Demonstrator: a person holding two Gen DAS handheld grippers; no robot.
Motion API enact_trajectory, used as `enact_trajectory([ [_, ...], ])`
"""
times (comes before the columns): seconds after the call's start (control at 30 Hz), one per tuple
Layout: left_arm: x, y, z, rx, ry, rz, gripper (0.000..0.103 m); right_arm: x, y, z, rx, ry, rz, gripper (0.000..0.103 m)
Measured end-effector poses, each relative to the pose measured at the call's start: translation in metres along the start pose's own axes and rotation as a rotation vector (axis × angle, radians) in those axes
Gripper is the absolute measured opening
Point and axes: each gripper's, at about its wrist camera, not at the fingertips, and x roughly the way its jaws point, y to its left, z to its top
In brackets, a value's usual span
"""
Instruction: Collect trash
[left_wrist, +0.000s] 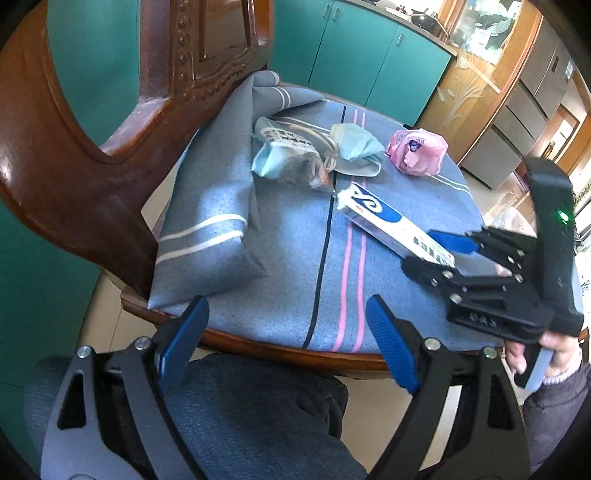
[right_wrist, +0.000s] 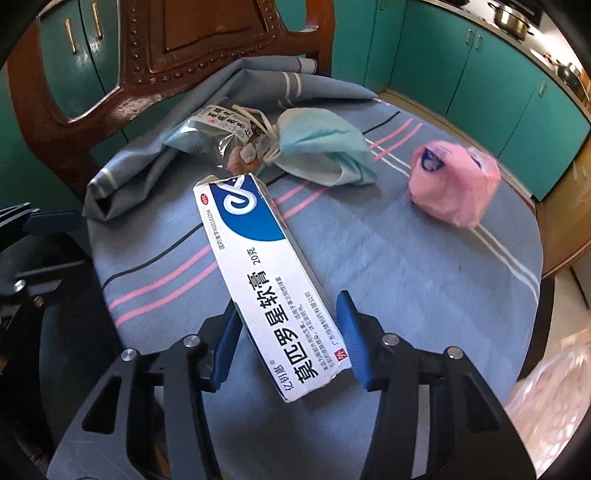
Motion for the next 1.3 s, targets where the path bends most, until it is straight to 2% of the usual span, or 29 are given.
enact_trajectory([
  [0.13,0.000,-0.001,0.000,0.002,0.001,0.000,0.087,-0.015,-0.002,-0.017,0.069,-0.004,0.011,0.046],
  [0.33,0.004,-0.006,-0.002,0.014,0.010,-0.004,0.087,-0.030,-0.016,-0.039,0.223,-0.004,-0.048,0.045],
  [0.47,0.005,-0.008,-0.003,0.018,0.014,-0.006,0.087,-0.034,-0.028,-0.043,0.321,-0.032,0.015,0.045],
  [0.6,0.004,-0.007,-0.003,0.017,0.015,-0.006,0.087,-0.021,-0.031,-0.035,0.327,-0.023,0.024,0.047],
  [0.73,0.002,-0.006,-0.002,0.014,0.008,-0.007,0.088,-0.017,-0.028,-0.026,0.296,-0.045,0.017,0.055],
  [0.93,0.002,-0.008,-0.003,0.020,0.008,-0.009,0.088,-0.013,-0.014,-0.020,0.206,-0.028,-0.081,0.056],
  [1.0,0.002,-0.010,-0.003,0.023,0.006,-0.010,0.088,-0.014,-0.011,-0.020,0.191,-0.025,-0.127,0.052],
  [1.03,0.001,-0.010,-0.004,0.024,0.004,-0.010,0.088,-0.015,-0.013,-0.021,0.196,-0.024,-0.136,0.046],
  [1.17,0.000,-0.012,-0.004,0.033,-0.006,-0.016,0.088,-0.024,-0.029,-0.027,0.288,-0.039,-0.086,0.044],
  [1.3,-0.002,-0.016,0.000,0.058,-0.021,-0.032,0.088,-0.038,-0.046,-0.037,0.386,-0.051,-0.159,0.044],
])
